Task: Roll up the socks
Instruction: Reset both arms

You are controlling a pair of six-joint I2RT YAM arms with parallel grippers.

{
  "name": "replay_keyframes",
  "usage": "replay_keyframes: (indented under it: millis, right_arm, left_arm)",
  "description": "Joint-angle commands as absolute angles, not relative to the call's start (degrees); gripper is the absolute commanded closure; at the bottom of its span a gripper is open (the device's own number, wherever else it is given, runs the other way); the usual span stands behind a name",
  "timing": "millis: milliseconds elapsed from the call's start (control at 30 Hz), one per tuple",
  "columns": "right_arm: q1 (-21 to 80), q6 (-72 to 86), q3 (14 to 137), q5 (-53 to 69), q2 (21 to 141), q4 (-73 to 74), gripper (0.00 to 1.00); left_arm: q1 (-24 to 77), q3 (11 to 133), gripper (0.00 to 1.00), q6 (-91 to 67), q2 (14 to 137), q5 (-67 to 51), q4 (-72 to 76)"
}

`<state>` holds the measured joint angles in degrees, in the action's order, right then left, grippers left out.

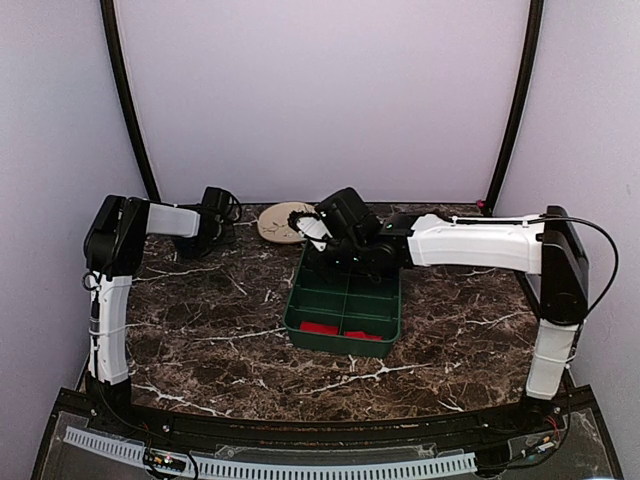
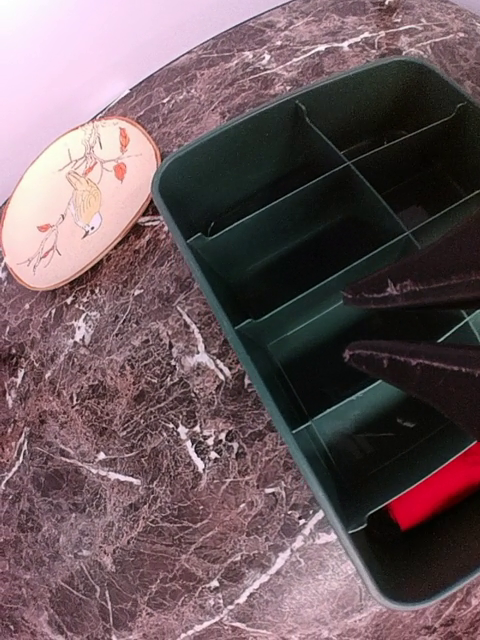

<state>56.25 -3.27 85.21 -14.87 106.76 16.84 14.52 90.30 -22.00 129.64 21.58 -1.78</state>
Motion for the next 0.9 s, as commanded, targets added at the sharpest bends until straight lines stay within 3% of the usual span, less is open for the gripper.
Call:
replay_keyframes:
  millis: [0,500,867]
  right_arm:
    - [55.91,-1.52,92.50,-12.46,112.17,17.48,0.87]
    - [50.69,-0.68,101.80,-14.22,118.36,19.42,0.83]
    - [40.28,2.34,90.26,-18.75,107.77,11.57,0.76]
  left_arm:
    - [13.14,90.50,0.57,-23.15,129.34,20.82,-3.60]
    - [8.86,90.42,0.56,-23.98,129.60,17.58,-5.66]
    - [8.96,89.64,0.53,-22.90,126.80,12.51,-6.20]
